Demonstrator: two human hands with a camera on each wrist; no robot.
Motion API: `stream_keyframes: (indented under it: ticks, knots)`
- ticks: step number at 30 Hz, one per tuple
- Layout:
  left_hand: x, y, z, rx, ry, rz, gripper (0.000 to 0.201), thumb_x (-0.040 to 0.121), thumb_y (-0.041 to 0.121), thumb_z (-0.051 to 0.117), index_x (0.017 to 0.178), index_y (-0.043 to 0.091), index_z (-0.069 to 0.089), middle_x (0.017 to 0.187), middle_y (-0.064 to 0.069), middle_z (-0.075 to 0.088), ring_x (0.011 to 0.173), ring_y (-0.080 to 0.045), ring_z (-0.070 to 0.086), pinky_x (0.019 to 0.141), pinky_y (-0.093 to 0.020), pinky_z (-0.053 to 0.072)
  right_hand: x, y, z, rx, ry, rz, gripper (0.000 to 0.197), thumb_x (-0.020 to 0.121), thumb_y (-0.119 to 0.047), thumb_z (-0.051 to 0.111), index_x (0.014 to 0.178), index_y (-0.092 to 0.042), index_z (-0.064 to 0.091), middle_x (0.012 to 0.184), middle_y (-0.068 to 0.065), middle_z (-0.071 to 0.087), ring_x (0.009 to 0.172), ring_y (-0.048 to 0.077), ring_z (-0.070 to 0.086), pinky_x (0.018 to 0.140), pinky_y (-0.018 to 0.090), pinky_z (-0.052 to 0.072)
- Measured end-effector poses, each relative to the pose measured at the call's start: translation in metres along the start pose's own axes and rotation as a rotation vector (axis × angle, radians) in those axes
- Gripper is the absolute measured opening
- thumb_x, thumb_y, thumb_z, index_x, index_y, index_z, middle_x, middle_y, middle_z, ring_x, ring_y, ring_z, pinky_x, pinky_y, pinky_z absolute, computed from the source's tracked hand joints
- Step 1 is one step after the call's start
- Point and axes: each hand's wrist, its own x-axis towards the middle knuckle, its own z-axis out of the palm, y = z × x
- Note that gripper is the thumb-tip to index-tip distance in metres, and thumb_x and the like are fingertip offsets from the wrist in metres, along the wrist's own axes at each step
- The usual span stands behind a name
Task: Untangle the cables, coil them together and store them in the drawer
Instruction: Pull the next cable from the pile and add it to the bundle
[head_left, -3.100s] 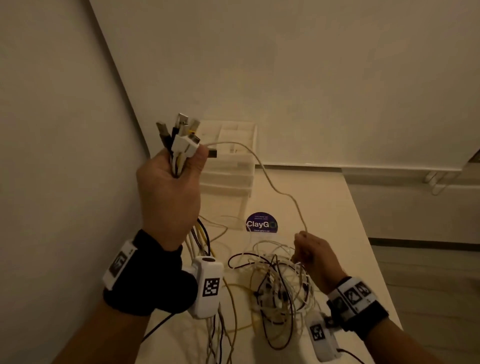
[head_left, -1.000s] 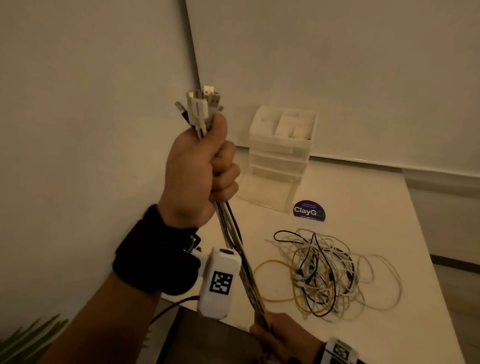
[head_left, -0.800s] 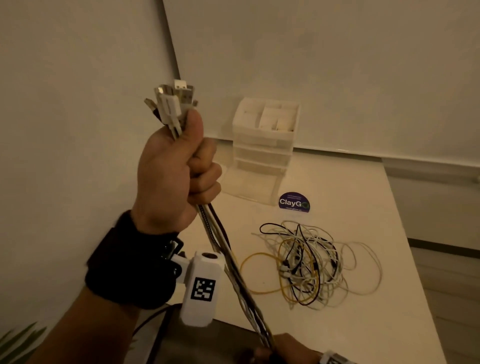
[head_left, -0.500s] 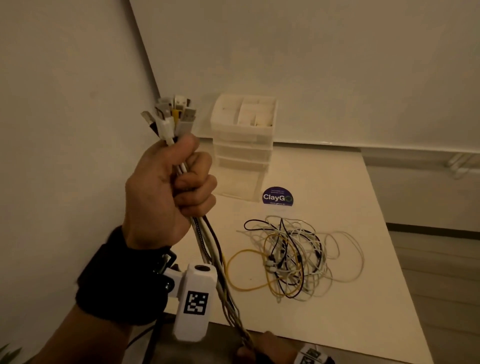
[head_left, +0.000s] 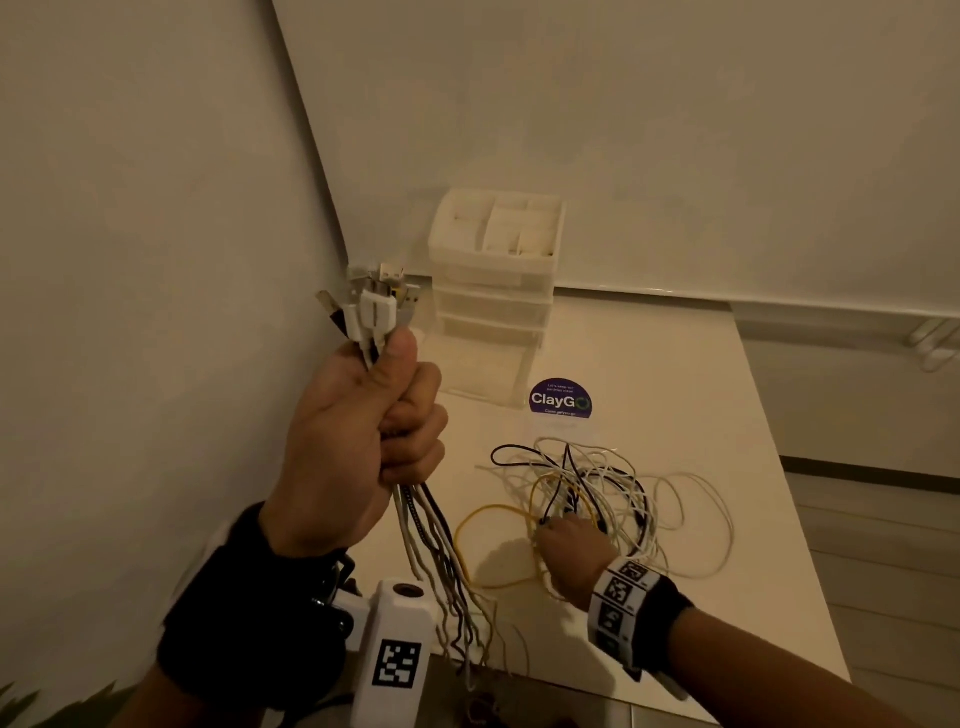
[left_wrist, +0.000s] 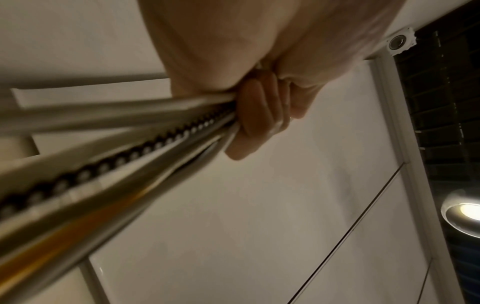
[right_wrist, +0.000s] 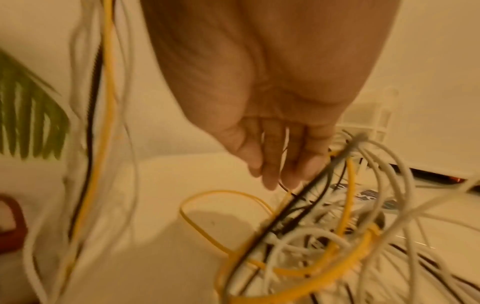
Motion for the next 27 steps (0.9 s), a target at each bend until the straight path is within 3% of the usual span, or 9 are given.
stream_keyframes:
  ticks: [4, 7, 9, 15, 18, 21, 23, 25, 27]
  knots:
    - [0.0, -0.003, -0.001, 0.002, 0.017, 0.007, 0.044, 0.085, 0.043, 0.067, 0.065, 0.018, 0.037, 0.052, 0.005, 0.03, 0.037, -0.005, 0.021, 0.039, -0.015, 0.018, 0.014, 0.016, 0.009, -0.17, -0.065, 0.154, 0.03, 0.1, -0.015, 0.038, 0.122, -0.01, 0.058, 0.125, 0.014, 0.058, 0.12, 0.034, 0.05, 0.102, 0.045, 0.039]
    - [0.005, -0.002, 0.0, 0.012, 0.049, 0.017, 0.042, 0.086, 0.043, 0.064, 0.065, 0.018, 0.038, 0.052, 0.005, 0.03, 0.037, -0.005, 0.02, 0.039, -0.015, 0.018, 0.022, 0.025, 0.025, -0.15, -0.066, 0.209, 0.029, 0.1, -0.02, 0.038, 0.12, -0.021, 0.059, 0.122, 0.008, 0.06, 0.118, 0.032, 0.052, 0.1, 0.044, 0.038]
    - [0.009, -0.003, 0.0, 0.028, 0.085, 0.028, 0.038, 0.09, 0.041, 0.056, 0.065, 0.018, 0.037, 0.052, 0.005, 0.03, 0.038, -0.006, 0.019, 0.038, -0.015, 0.017, 0.031, 0.03, 0.034, -0.143, -0.077, 0.239, 0.028, 0.098, -0.023, 0.04, 0.115, -0.02, 0.062, 0.12, 0.007, 0.061, 0.116, 0.032, 0.053, 0.099, 0.044, 0.038]
    - [0.024, -0.013, 0.006, 0.108, 0.125, 0.01, 0.038, 0.094, 0.038, 0.042, 0.062, 0.018, 0.036, 0.053, 0.003, 0.026, 0.04, -0.008, 0.015, 0.039, -0.017, 0.015, 0.038, 0.045, 0.045, -0.124, -0.143, 0.184, 0.031, 0.097, -0.03, 0.044, 0.124, -0.021, 0.056, 0.128, 0.008, 0.055, 0.123, 0.033, 0.045, 0.103, 0.049, 0.03]
    - [0.033, -0.017, 0.005, 0.125, 0.121, 0.006, 0.039, 0.095, 0.037, 0.04, 0.062, 0.019, 0.036, 0.054, 0.003, 0.027, 0.039, -0.008, 0.017, 0.039, -0.017, 0.016, 0.035, 0.049, 0.042, -0.038, -0.137, 0.19, 0.035, 0.098, -0.034, 0.043, 0.128, -0.02, 0.055, 0.13, 0.007, 0.055, 0.122, 0.031, 0.049, 0.103, 0.046, 0.036]
    - [0.041, -0.022, 0.004, 0.131, 0.118, -0.006, 0.036, 0.096, 0.037, 0.04, 0.064, 0.018, 0.038, 0.054, 0.003, 0.03, 0.037, -0.007, 0.021, 0.038, -0.016, 0.021, 0.026, 0.056, 0.024, 0.218, -0.048, 0.192, 0.027, 0.096, -0.031, 0.048, 0.112, -0.015, 0.064, 0.114, 0.006, 0.061, 0.107, 0.024, 0.06, 0.086, 0.032, 0.048]
    - [0.046, -0.028, 0.003, 0.137, 0.115, -0.014, 0.036, 0.095, 0.037, 0.041, 0.065, 0.018, 0.037, 0.055, 0.003, 0.03, 0.034, -0.008, 0.024, 0.037, -0.015, 0.024, 0.014, 0.066, 0.007, 0.423, 0.094, 0.157, 0.018, 0.096, -0.026, 0.049, 0.093, -0.018, 0.065, 0.092, -0.001, 0.061, 0.094, 0.02, 0.062, 0.074, 0.025, 0.044]
    - [0.053, -0.034, 0.003, 0.14, 0.117, -0.031, 0.036, 0.095, 0.038, 0.042, 0.065, 0.018, 0.037, 0.055, 0.003, 0.029, 0.034, -0.008, 0.024, 0.037, -0.015, 0.024, -0.002, 0.075, -0.014, 0.641, 0.298, 0.117, 0.018, 0.097, -0.023, 0.05, 0.08, -0.024, 0.055, 0.074, -0.009, 0.061, 0.079, 0.015, 0.062, 0.069, 0.026, 0.044]
    - [0.061, -0.042, 0.002, 0.133, 0.124, -0.055, 0.037, 0.095, 0.039, 0.043, 0.066, 0.018, 0.036, 0.056, 0.002, 0.028, 0.035, -0.008, 0.021, 0.037, -0.016, 0.02, -0.018, 0.08, -0.036, 0.894, 0.493, 0.081, 0.019, 0.099, -0.02, 0.048, 0.081, -0.018, 0.052, 0.069, -0.004, 0.067, 0.067, 0.013, 0.062, 0.069, 0.034, 0.051]
